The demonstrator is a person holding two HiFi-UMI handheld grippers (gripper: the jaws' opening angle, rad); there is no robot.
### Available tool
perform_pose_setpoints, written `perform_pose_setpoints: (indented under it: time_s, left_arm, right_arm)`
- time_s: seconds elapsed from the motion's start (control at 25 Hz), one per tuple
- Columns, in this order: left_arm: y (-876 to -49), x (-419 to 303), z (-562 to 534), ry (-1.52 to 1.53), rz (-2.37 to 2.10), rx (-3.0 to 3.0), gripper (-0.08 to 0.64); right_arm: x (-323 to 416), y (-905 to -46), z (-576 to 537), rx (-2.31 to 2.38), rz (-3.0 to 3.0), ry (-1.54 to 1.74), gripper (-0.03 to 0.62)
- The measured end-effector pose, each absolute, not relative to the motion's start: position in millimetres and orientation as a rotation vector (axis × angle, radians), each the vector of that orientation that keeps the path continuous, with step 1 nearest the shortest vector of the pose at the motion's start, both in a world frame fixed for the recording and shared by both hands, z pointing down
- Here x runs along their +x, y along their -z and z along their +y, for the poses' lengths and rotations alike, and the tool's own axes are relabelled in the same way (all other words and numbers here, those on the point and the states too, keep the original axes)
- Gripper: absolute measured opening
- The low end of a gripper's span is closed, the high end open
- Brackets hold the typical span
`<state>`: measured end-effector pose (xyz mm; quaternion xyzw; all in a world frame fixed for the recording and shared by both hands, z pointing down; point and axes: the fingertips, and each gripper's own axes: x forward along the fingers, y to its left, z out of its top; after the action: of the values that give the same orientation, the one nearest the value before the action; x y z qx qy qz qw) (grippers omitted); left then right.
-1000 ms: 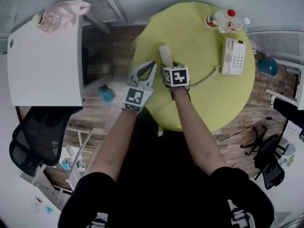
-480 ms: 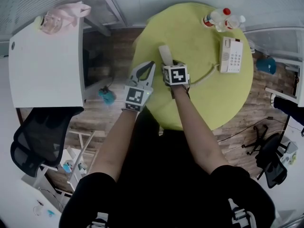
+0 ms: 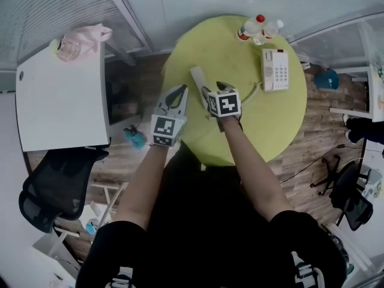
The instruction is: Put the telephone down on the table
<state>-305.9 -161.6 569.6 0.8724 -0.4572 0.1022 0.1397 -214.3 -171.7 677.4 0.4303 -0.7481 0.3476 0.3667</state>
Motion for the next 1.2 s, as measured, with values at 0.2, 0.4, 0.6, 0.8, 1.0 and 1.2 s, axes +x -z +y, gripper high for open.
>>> perform_pose_setpoints:
  time_s: [0.2,0.4,0.6,0.8,1.0,1.2]
  left_arm:
    - [-537,-292,-143,-0.315,-1.222,2.561,0.014]
    - [-502,-263,-125,-0.282,-1.096,2.617,0.014]
    - [-469,-224,-111,-0.263,-0.961,2.718,0.014]
    - [-440,-192,-98,-0.225,-0.844,2.775,0.014]
    - [-416,-165,-82,-0.206,-0.744,2.832,0.014]
    - [-392,-145,-74,-0.163,-0.675,2.866,0.014]
  right_arm:
    - [-196,-624,-143,1.123,-2.021,-0.815,0.246]
    - [-167,-570,-111,1.185,-2.144,-0.731,0.245]
    - [-136,-523,-89,1.282,-2.262,-0.687,0.245]
    - [-111,-473,-79,1.405,-2.394,-0.591,0.242]
    - [-95,-429,-66,1.46,-2.487,-0.43,0.142]
    - [-82,-400,-60,1.515,-2.519,-0.329,0.051]
